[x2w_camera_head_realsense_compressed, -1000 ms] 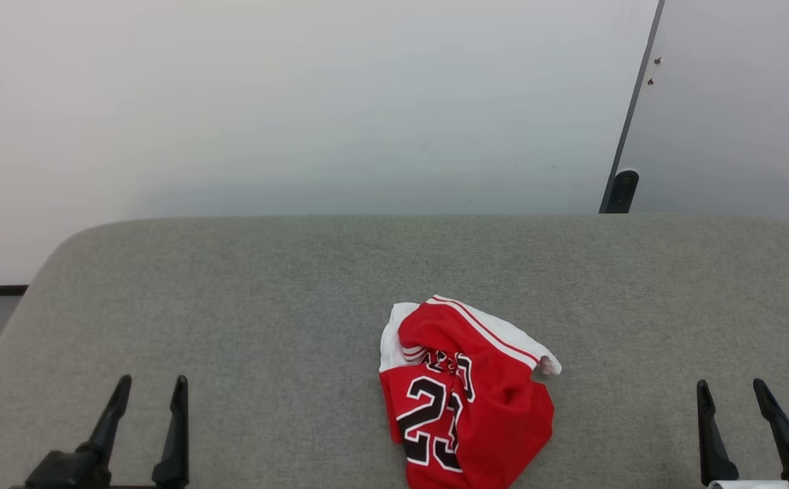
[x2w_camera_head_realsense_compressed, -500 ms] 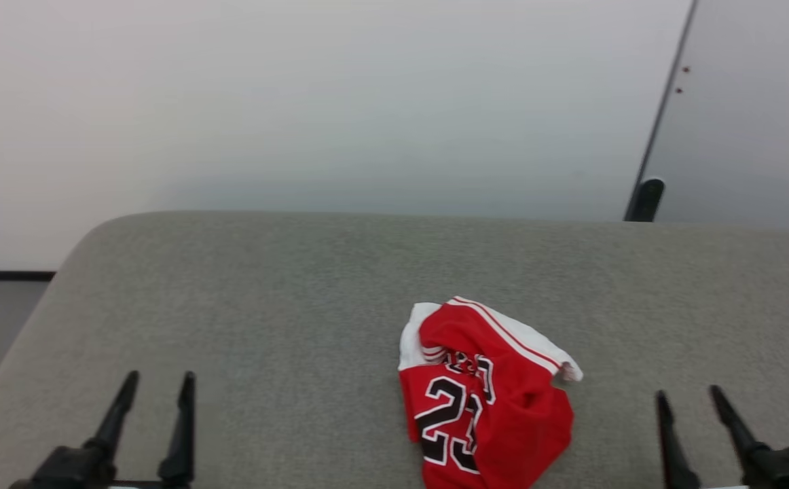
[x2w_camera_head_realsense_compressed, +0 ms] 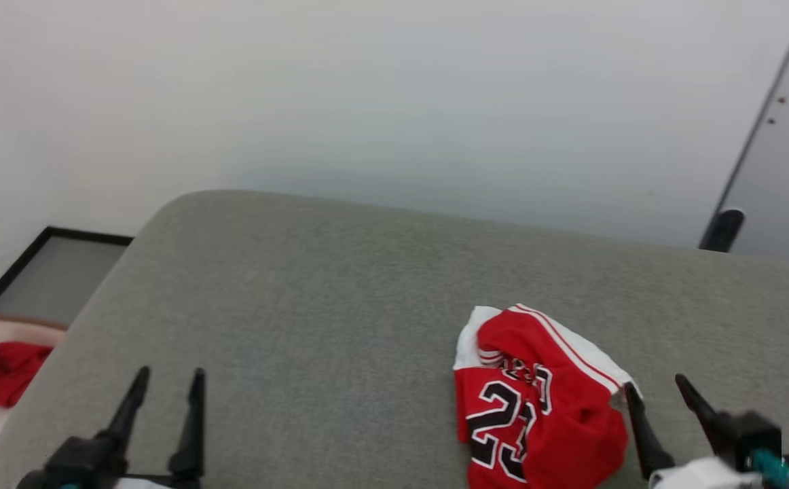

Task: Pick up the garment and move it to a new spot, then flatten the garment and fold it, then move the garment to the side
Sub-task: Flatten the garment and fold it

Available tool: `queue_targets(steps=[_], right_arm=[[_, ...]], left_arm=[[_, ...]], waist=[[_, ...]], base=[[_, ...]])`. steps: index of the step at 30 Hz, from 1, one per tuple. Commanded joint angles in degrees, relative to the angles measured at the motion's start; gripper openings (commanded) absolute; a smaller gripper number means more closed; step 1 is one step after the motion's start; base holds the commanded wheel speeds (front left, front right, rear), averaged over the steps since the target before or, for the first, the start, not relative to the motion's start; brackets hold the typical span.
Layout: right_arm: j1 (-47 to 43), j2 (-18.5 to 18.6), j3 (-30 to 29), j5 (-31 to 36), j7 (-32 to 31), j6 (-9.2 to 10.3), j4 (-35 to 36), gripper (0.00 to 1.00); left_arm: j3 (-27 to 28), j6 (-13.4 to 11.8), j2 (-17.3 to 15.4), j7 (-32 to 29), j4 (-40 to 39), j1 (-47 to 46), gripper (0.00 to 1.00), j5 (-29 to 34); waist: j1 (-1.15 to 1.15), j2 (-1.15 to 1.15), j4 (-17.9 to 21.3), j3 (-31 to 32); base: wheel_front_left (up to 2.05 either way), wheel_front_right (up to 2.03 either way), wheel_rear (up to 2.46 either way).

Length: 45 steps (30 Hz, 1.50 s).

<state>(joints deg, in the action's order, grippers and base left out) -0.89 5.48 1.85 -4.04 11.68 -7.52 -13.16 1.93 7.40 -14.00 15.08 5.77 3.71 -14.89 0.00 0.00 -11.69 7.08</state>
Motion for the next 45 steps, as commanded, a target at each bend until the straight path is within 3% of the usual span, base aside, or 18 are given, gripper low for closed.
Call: queue_targets(steps=[1,13,21,30,31,32,33,38,45], right_arm=[[2.33,0.97,-0.19,-1.62,-3.73,0.06,-0.92,1.00],[11.38,5.52,-3.73,-7.70,-31.12,0.06,-4.84,1.00],[16.78,6.39,-5.32,-10.51,-39.74,0.06,-7.39,1.00],[20.45,5.54,-4.77,-13.20,-45.48,0.06,-13.15,1.00],[20.71,5.44,-4.76,-13.06,-45.65,0.06,-13.83,0.84],[20.99,5.33,-4.77,-12.89,-45.49,0.06,-14.40,0.18],[21.21,5.29,-4.65,-12.78,-45.39,0.06,-14.89,0.00],[22.56,6.10,-4.09,-13.12,-45.99,0.07,-15.33,0.00],[22.89,7.72,-5.15,-14.51,-47.17,0.07,-10.69,0.00]], left_arm=[[-1.59,0.16,-0.16,0.03,0.24,-1.35,1.00,-0.51],[-8.50,0.16,0.74,0.03,0.91,-6.37,1.00,-2.00],[-11.51,0.16,2.40,0.03,2.23,-10.92,1.00,-2.99],[-12.87,0.16,3.26,0.03,4.00,-13.26,1.00,-3.89],[-12.95,0.16,3.26,0.03,4.15,-13.45,1.00,-3.99],[-13.05,0.16,3.21,0.03,4.28,-13.56,1.00,-4.10],[-13.17,0.16,3.17,0.03,4.41,-13.69,1.00,-4.15],[-12.52,0.16,2.95,0.03,4.81,-13.40,1.00,-4.28],[-10.86,0.17,2.43,0.03,4.53,-11.88,1.00,-4.29]], waist=[[0.00,0.00,-2.17,-0.65],[0.00,0.00,-6.81,-7.14],[0.00,0.00,-9.43,-12.41],[0.00,0.00,-10.68,-13.81],[0.00,0.00,-10.75,-13.80],[0.00,0.00,-10.80,-13.78],[0.00,0.00,-10.85,-13.73],[0.00,0.00,-10.39,-12.90],[0.00,0.00,-8.28,-10.67]], base=[[0.00,0.00,0.00],[0.00,0.00,0.00],[0.00,0.00,0.00],[0.00,0.00,0.00],[0.00,0.00,0.00],[0.00,0.00,0.00],[0.00,0.00,0.00],[0.00,0.00,0.00],[0.00,0.00,0.00]])
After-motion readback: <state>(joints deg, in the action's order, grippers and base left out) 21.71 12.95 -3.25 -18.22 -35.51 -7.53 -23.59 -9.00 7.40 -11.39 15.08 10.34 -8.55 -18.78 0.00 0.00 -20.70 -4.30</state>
